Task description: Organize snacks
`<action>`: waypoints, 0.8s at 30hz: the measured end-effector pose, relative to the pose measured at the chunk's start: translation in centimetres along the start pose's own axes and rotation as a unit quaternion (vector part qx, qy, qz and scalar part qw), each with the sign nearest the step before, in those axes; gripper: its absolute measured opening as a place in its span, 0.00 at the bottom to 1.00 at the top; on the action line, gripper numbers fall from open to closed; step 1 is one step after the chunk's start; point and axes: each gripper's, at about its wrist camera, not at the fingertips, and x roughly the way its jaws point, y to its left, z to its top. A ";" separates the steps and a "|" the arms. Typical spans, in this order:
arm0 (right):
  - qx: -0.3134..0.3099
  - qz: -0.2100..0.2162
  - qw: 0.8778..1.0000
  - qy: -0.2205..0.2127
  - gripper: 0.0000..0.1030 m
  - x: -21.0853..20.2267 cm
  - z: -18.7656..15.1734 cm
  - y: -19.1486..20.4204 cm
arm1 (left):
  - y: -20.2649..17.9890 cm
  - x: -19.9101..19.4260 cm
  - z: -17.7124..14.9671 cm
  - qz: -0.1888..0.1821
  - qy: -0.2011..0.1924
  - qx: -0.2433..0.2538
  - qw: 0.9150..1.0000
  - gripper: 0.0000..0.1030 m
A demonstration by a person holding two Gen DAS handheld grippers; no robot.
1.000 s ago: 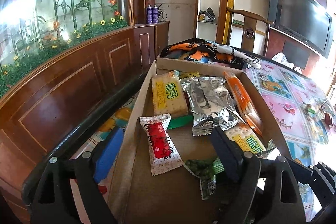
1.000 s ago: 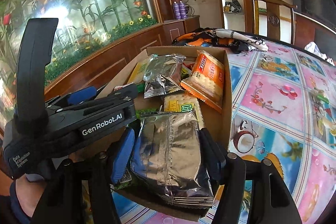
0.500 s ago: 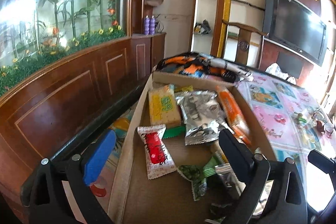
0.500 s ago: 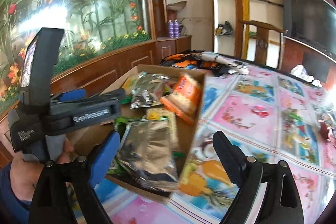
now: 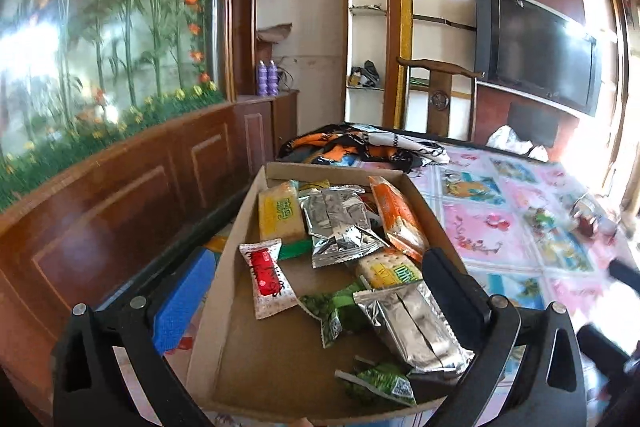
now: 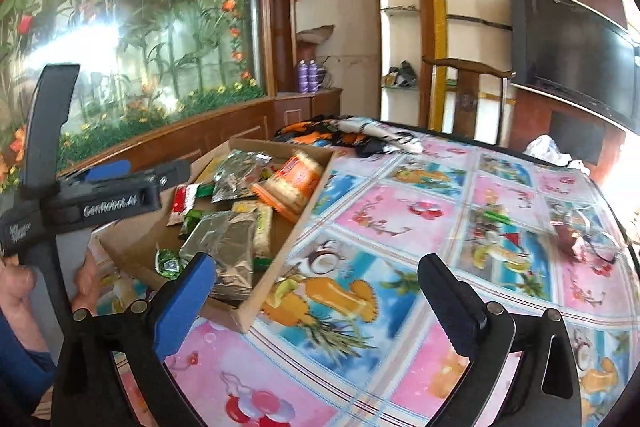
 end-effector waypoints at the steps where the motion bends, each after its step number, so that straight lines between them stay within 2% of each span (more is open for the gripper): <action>1: 0.002 0.001 1.000 -0.005 1.00 -0.3 0.0 -0.2 | -0.5 -0.2 -0.1 0.004 -0.002 0.009 1.000 1.00; 5: 0.019 0.001 1.000 -0.025 1.00 -2.0 -0.3 -1.3 | -1.7 -0.8 -0.1 0.001 -0.004 0.028 1.000 1.00; 9: 0.013 -0.007 0.999 -0.050 1.00 -3.5 -0.6 -2.0 | -2.6 -1.1 -0.3 0.025 -0.005 0.039 0.999 1.00; 10: 0.011 -0.009 0.999 -0.052 1.00 -3.9 -0.7 -2.1 | -2.8 -1.0 -0.3 0.021 0.000 0.042 0.999 1.00; 12: 0.006 -0.012 0.999 -0.051 1.00 -4.1 -0.8 -2.3 | -2.9 -0.7 -0.4 0.010 0.016 0.037 0.999 1.00; 15: 0.002 -0.013 0.999 -0.053 1.00 -4.6 -1.0 -2.4 | -2.6 -0.5 -0.4 0.015 0.024 0.027 0.999 1.00; 19: 0.001 -0.002 0.998 -0.064 1.00 -5.0 -1.0 -2.3 | -2.2 -0.1 -0.4 0.040 0.025 0.019 0.999 1.00; 24: -0.002 0.004 0.999 -0.052 1.00 -4.7 -1.1 -2.1 | -1.8 -0.1 -0.4 0.060 0.025 0.009 0.998 1.00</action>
